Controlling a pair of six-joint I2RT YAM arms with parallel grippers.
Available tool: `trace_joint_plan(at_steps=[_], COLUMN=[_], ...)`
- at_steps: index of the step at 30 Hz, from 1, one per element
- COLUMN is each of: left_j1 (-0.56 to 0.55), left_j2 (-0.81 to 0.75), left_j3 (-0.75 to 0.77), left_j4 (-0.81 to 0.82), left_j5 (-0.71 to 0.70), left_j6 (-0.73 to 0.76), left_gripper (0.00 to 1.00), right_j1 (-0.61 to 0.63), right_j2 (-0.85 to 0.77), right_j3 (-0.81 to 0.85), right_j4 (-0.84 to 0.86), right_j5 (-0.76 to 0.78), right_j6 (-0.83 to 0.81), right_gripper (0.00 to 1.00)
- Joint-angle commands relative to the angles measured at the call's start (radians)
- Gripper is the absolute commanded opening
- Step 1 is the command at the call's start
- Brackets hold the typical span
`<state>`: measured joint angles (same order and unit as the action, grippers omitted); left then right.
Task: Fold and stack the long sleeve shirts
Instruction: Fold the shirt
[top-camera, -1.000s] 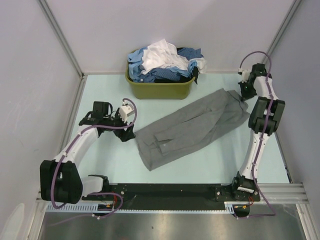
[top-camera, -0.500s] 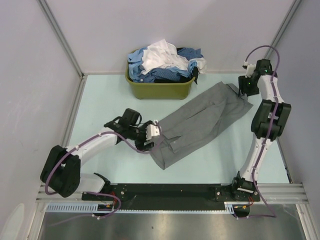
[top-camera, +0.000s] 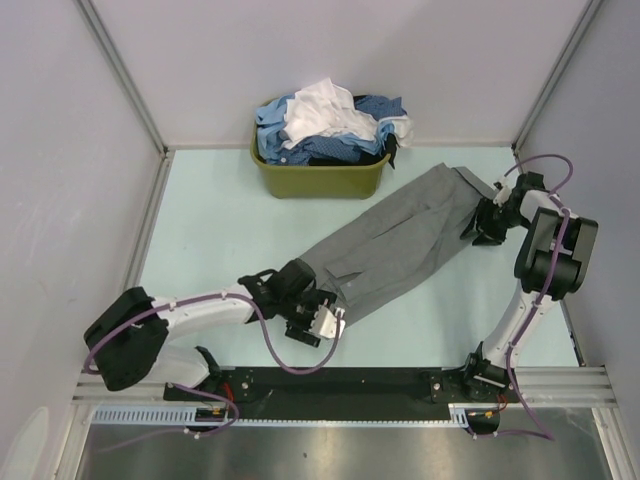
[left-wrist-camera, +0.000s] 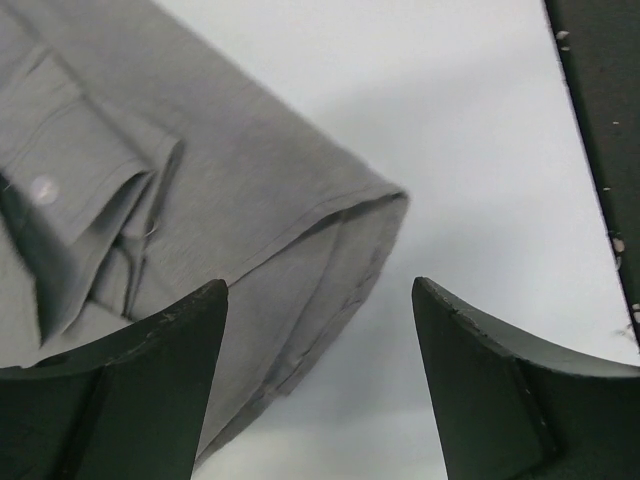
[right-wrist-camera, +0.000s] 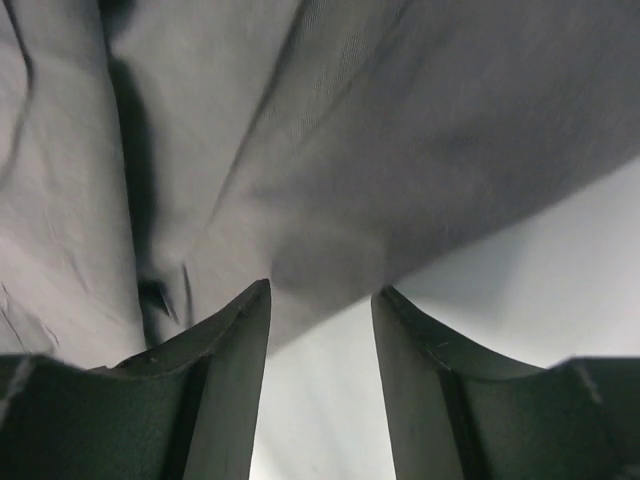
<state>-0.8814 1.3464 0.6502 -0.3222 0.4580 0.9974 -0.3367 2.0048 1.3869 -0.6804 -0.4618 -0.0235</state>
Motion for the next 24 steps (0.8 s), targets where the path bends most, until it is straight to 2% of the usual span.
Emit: trace_joint_plan(at_steps=[1,4,5,6,7,8,11,12,14,15,16,20,24], left_j1=[-0.056,-0.091,-0.100,-0.108,-0.123,-0.128,-0.142,-0.146,-0.154,-0.172,-0.185,-0.284,-0.402], left_j2=[0.000,0.034,0.061,0.071,0.082,0.095,0.146,0.169,0.181,0.191,0.195,0.263,0.364], left_j3=[-0.046,-0.049,-0.046,-0.041,-0.038,-0.034,0.006,0.034,0.060,0.080,0.091,0.183,0.342], left_j4=[0.109,0.109,0.106,0.104,0.106,0.106,0.100,0.077,0.061,0.058,0.058,0.058,0.060], left_j5=[-0.076,-0.125,-0.149,-0.160,-0.169,-0.182,-0.206,-0.205,-0.193,-0.179,-0.171,-0.141,-0.099], left_j6=[0.038,0.059,0.064,0.067,0.069,0.069,0.034,0.024,0.007,-0.008,-0.020,-0.104,-0.209], left_gripper=[0.80,0.75,0.72,0.68,0.58,0.52,0.32,0.22,0.13,0.03,0.00,0.00,0.00], right_j1=[0.016,0.027,0.028,0.030,0.033,0.037,0.041,0.041,0.041,0.041,0.041,0.038,0.039], right_j2=[0.063,0.103,0.110,0.127,0.135,0.144,0.186,0.195,0.221,0.230,0.245,0.282,0.295], right_j3=[0.011,0.037,0.049,0.055,0.063,0.084,0.154,0.171,0.210,0.246,0.270,0.368,0.478], right_j4=[0.156,0.170,0.174,0.183,0.186,0.189,0.179,0.171,0.162,0.148,0.142,0.098,0.047], right_j5=[-0.032,-0.035,-0.034,-0.028,-0.012,-0.005,0.012,0.015,0.037,0.044,0.057,0.081,0.107], right_j6=[0.094,0.115,0.117,0.117,0.117,0.117,0.112,0.102,0.086,0.071,0.063,0.027,-0.033], right_gripper=[0.51,0.46,0.42,0.33,0.27,0.17,0.07,0.06,0.02,0.02,0.01,0.01,0.04])
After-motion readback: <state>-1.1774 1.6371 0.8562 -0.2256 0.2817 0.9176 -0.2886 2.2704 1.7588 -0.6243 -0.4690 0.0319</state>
